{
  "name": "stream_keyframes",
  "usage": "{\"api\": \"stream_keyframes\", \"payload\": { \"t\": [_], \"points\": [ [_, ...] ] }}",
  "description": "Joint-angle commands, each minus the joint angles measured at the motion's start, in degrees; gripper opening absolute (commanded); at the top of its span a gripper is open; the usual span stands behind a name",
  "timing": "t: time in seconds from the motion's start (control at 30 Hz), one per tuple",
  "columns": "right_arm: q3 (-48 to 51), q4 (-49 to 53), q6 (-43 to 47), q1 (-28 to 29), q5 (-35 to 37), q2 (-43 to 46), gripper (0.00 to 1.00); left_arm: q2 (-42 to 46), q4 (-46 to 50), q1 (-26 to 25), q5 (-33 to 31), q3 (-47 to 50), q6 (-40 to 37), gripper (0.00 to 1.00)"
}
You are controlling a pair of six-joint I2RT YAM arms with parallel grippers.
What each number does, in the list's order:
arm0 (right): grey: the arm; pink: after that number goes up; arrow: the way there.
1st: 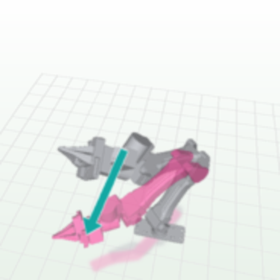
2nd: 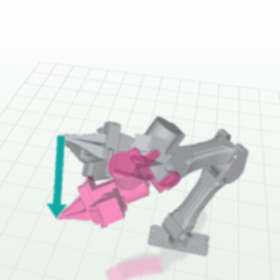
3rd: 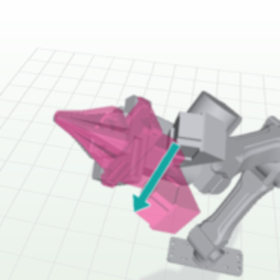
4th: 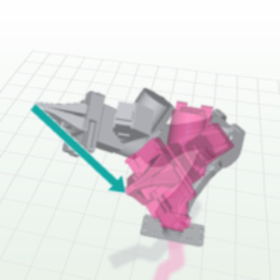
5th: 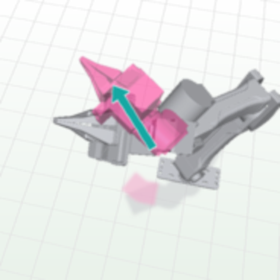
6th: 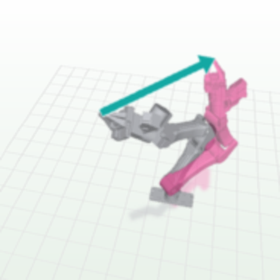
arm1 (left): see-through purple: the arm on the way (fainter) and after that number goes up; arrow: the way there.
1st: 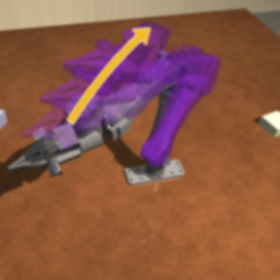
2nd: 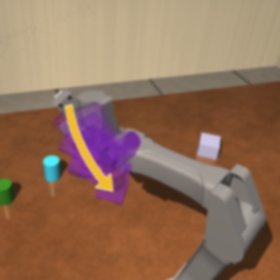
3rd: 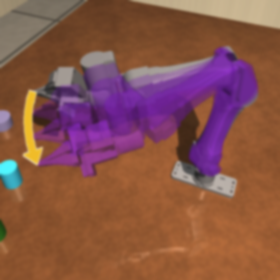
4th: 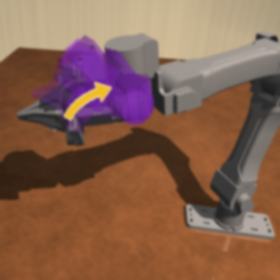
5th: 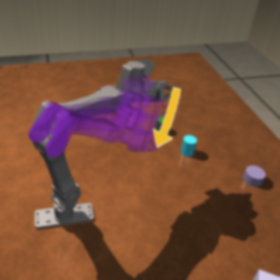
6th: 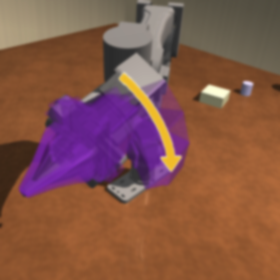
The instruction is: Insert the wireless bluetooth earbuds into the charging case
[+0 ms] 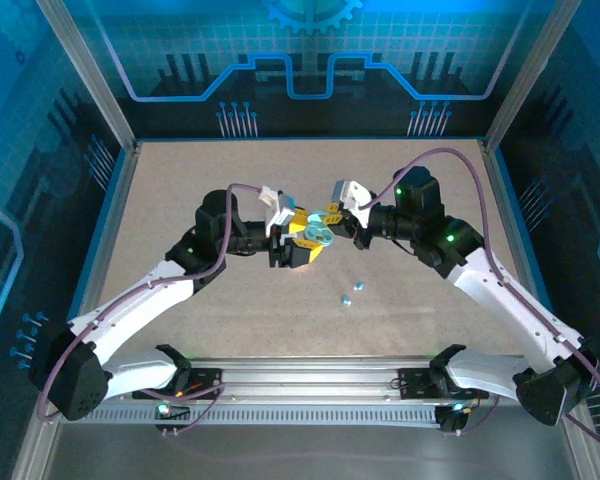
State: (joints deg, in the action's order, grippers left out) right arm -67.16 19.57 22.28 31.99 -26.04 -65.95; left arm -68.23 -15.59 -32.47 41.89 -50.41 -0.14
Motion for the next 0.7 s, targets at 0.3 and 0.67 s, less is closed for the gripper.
{"api": "stream_keyframes", "payload": {
  "t": [0.3, 0.67],
  "points": [
    [-1.3, -0.2, -2.1, 0.7, -1.8, -0.4, 0.08, -0.6, 1.9, -2.1, 0.2, 0.7, -9.1, 0.64],
    [-1.9, 0.5, -2.4, 0.7, -2.1, -0.7, 0.08, -0.3, 3.2, -2.3, -1.3, 0.8, -10.7, 0.59]
  ]
}}
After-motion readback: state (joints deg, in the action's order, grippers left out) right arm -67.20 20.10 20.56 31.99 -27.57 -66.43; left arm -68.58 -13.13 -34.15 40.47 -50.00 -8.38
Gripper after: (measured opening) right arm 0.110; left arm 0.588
